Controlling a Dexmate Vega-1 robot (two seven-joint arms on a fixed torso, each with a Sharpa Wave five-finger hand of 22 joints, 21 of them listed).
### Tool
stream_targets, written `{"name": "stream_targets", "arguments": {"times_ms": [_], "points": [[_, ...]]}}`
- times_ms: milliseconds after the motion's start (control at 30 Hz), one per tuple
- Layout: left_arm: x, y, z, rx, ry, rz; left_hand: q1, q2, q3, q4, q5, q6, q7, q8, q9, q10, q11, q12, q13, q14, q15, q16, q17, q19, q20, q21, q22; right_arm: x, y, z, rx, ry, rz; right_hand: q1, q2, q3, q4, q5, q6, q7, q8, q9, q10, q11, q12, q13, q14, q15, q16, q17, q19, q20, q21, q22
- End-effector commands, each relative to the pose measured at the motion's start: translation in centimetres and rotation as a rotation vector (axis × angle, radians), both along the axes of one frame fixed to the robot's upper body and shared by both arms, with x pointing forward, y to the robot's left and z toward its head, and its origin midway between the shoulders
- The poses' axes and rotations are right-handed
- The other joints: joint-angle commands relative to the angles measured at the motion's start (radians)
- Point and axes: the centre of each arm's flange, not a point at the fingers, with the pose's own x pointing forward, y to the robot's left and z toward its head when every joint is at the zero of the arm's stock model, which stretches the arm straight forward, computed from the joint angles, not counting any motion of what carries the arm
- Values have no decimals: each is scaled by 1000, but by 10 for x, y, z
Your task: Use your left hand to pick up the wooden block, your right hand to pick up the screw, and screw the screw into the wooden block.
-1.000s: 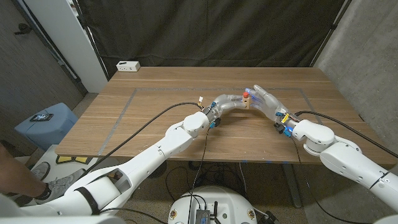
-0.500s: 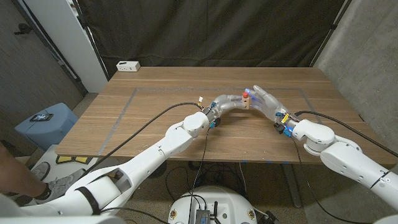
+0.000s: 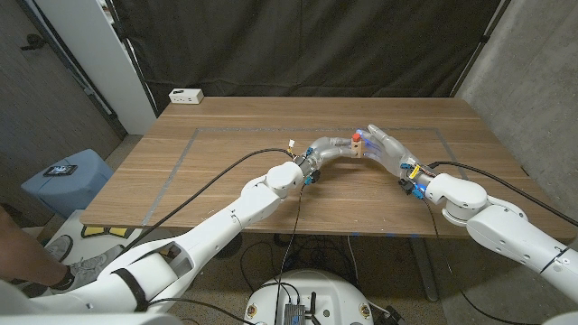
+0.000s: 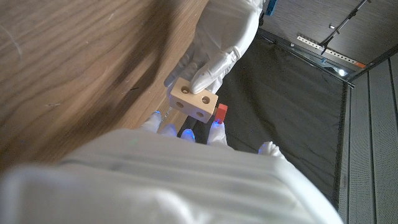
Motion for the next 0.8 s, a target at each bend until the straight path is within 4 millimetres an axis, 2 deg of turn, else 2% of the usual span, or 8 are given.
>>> {"name": "stream_targets", "arguments": {"times_ms": [33,800], "points": [[3,0,2,2,4,-3,9,6,10,0,0,12,1,7,4,7,-1,17,3,10,-42,-3,3,7,3,4,3,-1,0,0,0,9,-3,6,-1,9,-3,2,6,-5,7,3,-185,5,2,1,-184,9,0,-1,-6,2,6,5],[5,-1,0,2,14,-6,10,6,14,1,-2,11,0,5,4,8,0,18,4,8,-41,-5,4,8,3,4,3,-11,-3,-2,-7,20,-19,7,0,12,-4,1,17,-2,11,3,-181,6,2,1,-181,7,1,-1,-3,1,7,5]]}}
